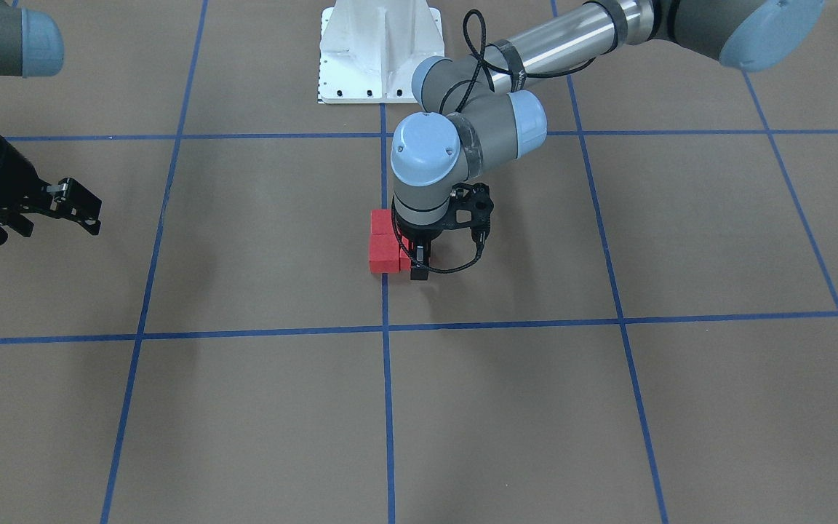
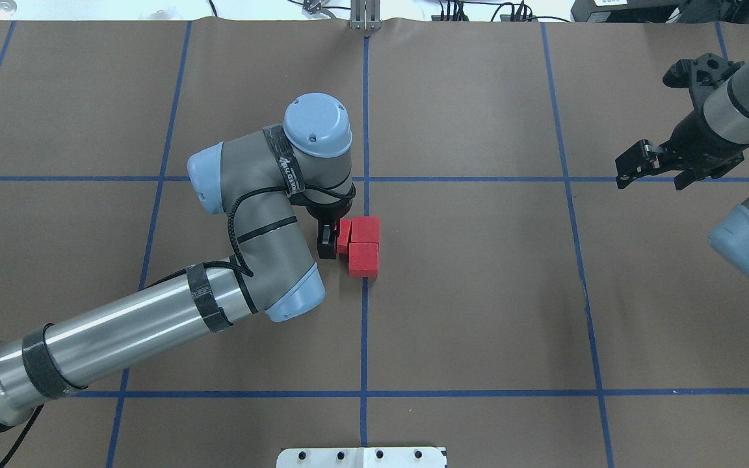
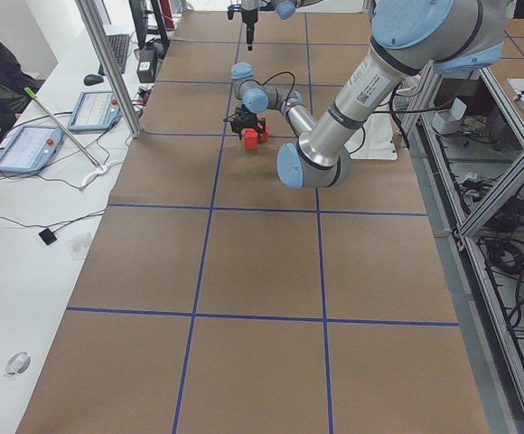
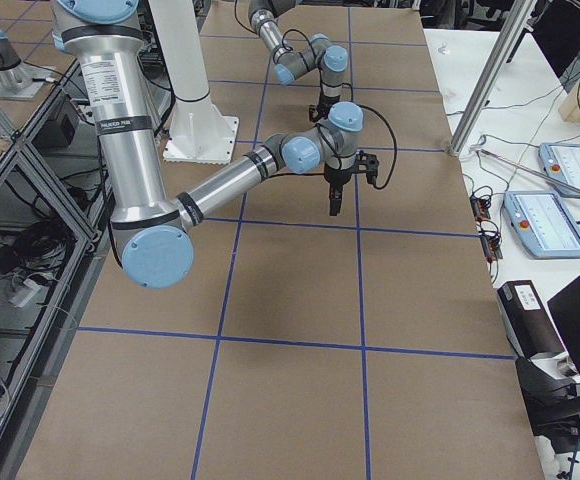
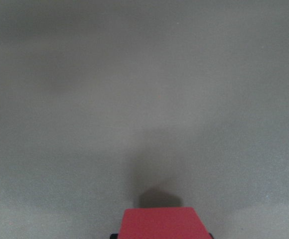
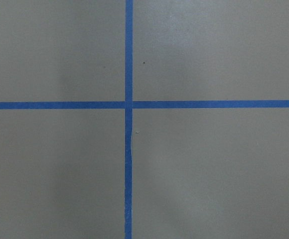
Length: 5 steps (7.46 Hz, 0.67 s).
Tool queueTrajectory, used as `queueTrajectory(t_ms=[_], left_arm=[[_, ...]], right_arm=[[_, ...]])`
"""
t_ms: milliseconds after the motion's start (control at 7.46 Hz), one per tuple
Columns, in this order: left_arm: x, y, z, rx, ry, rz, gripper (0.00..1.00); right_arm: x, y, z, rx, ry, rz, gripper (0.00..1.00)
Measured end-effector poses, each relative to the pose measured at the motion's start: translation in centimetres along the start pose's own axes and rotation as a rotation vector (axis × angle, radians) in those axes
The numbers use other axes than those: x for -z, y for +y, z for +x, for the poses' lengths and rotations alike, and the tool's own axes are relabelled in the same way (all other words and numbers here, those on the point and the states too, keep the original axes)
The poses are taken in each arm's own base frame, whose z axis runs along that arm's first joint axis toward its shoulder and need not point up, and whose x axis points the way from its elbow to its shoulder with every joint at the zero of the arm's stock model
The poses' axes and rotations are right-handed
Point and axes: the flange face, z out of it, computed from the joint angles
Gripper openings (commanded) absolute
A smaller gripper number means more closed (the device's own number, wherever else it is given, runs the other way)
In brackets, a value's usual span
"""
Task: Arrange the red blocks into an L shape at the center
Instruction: 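Lower the red cube into place and open the left gripper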
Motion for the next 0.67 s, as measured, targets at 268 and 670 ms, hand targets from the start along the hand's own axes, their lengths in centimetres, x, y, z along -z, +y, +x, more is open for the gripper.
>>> queueTrajectory(t_ms=[268,670], left_arm=[[0.1,0.0,0.0,-0.001,0.001,-0.001,1.0],[1.2,-0.3,0.1,-0.01,0.01,-0.008,1.0]], right_arm=[[0.0,0.0,0.0,-0.001,0.0,0.0,1.0],[0.0,0.0,0.0,0.0,0.0,0.0,1.0]])
